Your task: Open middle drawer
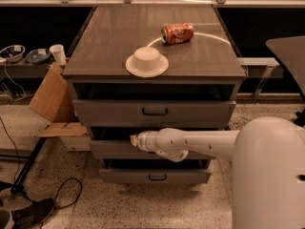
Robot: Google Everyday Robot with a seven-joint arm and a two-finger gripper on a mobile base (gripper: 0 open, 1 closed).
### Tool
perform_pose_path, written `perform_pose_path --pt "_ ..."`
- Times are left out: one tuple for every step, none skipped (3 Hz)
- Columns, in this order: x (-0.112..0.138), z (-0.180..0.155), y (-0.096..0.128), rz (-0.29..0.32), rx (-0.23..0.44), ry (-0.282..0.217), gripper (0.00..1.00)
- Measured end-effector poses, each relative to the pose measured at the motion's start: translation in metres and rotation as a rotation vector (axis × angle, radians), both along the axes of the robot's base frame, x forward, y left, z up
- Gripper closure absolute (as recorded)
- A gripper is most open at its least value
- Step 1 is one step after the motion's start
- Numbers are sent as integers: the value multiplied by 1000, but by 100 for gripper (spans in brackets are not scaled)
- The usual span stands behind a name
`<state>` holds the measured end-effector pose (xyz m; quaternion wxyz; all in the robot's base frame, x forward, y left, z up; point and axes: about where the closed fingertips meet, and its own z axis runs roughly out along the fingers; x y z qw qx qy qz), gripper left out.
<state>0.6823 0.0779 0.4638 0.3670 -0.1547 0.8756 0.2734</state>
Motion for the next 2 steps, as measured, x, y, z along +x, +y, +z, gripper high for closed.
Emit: perform_pose_path --pt "-15 -1 -27 7 -61 16 100" --pt "-22 -6 -36 18 -97 35 100"
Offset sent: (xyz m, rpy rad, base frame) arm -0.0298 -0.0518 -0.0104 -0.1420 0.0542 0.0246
